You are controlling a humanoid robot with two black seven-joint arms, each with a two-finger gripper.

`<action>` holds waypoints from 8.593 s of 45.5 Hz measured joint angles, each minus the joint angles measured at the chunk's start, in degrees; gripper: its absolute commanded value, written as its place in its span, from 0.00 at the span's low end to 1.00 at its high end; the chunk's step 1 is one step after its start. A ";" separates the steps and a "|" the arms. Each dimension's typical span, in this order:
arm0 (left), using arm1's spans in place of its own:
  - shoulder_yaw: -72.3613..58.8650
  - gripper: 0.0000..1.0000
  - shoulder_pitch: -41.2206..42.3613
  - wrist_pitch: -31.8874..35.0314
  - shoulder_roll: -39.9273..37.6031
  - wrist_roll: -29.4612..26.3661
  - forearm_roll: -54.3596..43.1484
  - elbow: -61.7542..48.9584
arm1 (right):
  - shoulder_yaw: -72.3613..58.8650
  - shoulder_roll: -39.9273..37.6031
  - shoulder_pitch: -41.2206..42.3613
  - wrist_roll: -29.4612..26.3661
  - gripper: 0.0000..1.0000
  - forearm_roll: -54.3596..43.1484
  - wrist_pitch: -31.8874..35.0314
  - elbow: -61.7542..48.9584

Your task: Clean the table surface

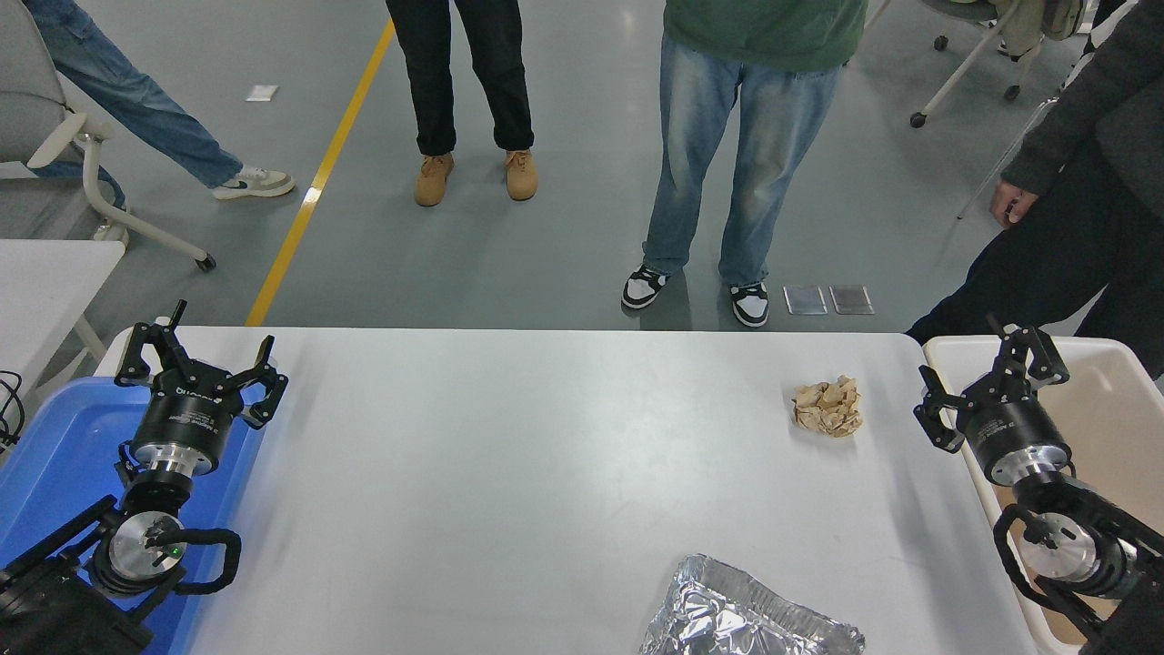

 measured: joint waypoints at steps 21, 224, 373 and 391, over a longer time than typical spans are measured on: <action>0.00 0.99 0.00 0.00 0.00 0.00 0.00 0.00 | 0.04 -0.49 2.17 -0.08 0.99 0.00 -0.63 -0.30; 0.00 0.99 0.00 0.00 -0.01 0.00 0.00 0.00 | -74.79 -7.07 33.49 -11.60 0.75 -99.42 -8.87 26.39; 0.00 0.99 0.00 0.00 -0.01 0.00 0.00 0.00 | -73.32 -44.32 57.96 2.66 0.00 -77.69 1.09 34.13; 0.00 0.99 0.01 0.00 -0.01 0.00 0.00 0.00 | -73.07 -42.52 55.28 6.33 0.00 -73.50 2.14 19.77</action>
